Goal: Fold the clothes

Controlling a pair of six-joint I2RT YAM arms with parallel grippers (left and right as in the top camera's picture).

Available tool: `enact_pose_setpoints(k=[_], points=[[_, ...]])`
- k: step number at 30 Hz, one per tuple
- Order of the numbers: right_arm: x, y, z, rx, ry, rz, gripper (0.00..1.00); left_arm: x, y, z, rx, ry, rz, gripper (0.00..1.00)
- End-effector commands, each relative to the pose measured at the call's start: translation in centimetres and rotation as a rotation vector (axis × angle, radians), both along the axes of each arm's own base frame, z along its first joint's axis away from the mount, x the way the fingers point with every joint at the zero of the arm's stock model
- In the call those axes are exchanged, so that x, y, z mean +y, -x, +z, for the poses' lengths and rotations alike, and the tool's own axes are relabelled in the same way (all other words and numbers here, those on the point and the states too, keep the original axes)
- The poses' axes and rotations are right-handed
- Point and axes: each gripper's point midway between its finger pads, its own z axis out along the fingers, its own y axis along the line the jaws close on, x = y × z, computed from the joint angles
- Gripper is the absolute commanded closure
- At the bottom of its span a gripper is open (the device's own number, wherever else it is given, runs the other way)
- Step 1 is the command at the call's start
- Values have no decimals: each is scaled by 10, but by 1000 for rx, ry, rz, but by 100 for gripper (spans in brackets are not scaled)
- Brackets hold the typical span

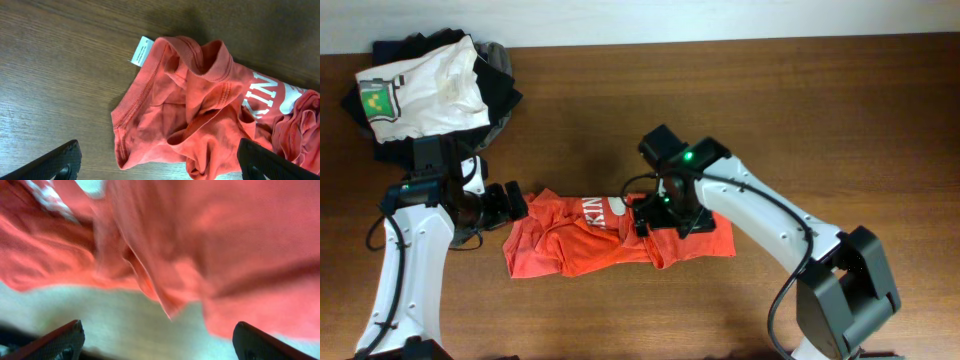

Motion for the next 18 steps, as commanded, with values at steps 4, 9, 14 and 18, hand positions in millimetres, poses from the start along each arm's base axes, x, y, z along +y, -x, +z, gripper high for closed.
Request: enact_pose_setpoints(k=[4, 9, 14, 18], points=[[-58, -39, 37, -62, 91, -8, 2, -3, 1, -3, 10, 14, 3, 1], [-95, -27, 17, 26, 165, -72, 65, -3, 1, -3, 10, 15, 2, 1], [-57, -9, -23, 61, 18, -26, 96, -3, 1, -3, 10, 15, 2, 1], [-19, 1, -43, 30, -77, 36, 96, -3, 1, -3, 10, 15, 2, 1]])
